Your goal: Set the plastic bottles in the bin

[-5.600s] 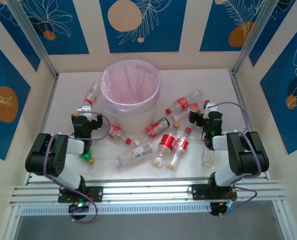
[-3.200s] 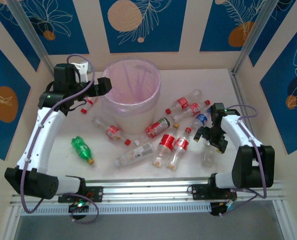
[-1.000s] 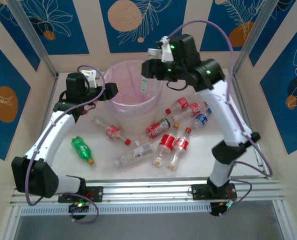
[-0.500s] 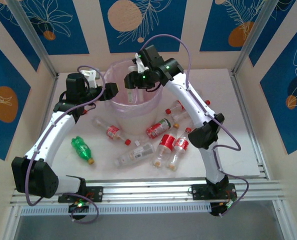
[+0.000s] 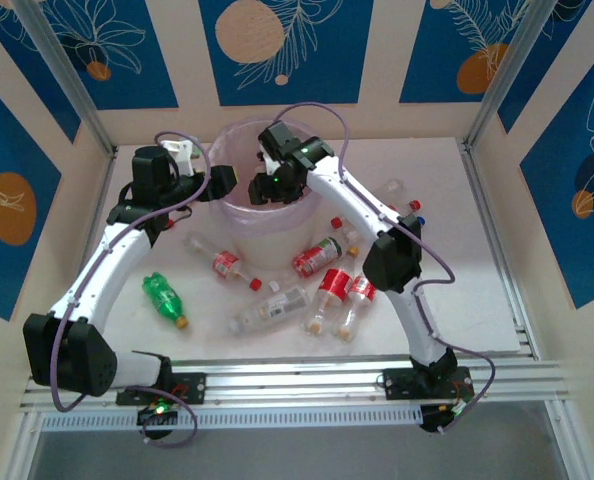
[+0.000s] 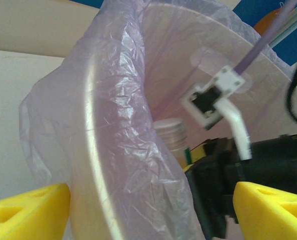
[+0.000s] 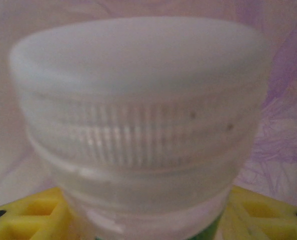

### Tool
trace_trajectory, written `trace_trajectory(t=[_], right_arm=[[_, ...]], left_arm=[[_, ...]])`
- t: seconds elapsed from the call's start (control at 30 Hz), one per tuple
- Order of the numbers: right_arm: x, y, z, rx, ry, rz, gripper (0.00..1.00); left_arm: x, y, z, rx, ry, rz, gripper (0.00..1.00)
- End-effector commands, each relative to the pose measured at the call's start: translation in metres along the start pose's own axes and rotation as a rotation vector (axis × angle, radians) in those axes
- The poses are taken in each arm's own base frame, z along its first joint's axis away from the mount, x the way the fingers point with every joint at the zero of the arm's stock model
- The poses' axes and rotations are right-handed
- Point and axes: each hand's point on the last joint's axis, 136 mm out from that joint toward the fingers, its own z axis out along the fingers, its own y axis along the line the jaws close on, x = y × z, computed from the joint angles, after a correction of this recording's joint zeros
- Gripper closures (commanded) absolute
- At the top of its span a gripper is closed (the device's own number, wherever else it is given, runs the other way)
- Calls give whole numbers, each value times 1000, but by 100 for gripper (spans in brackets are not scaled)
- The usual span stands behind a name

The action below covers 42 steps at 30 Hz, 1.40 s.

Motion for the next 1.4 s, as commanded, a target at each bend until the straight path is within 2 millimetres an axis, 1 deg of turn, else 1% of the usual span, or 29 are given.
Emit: trace_trajectory(t=[0.0,0.2,0.23,0.3,0.43,0.6,0.7,0.83,0.93,1.0,1.1,1.23,1.37], right_arm=[[6,0,16,9,25,-43,68],[18,-10,41,50,77,-65,66],[20,-12,44,55,86,-67,63],[23,-15,49,67,97,-66,56],[26,-18,56,78,103,-63,45],[26,-22,58,94,103,-62,34],[25,-21,55,101,97,-75,26],[20,-16,47,99,75,-90,17],[14,-12,37,102,56,-104,12],[10,-9,27,106,40,-113,9],[0,-4,3,111,-8,-131,7],[-14,5,-43,103,-99,-144,5],[-21,10,-89,95,-178,-154,5]], left_arm=[[37,8,8,-4,117,-21,17],[38,10,9,-6,121,-22,16],[37,9,9,-6,120,-20,17],[38,9,9,-5,122,-20,16],[38,10,9,-10,122,-19,16],[38,10,9,-10,124,-19,16],[37,9,8,-5,120,-18,17],[38,11,9,-17,123,-15,17],[39,11,9,-18,125,-14,16],[38,11,8,-20,121,-10,16],[37,11,6,-21,117,-4,16],[37,10,7,-16,118,-7,16],[38,11,8,-16,124,-12,16]])
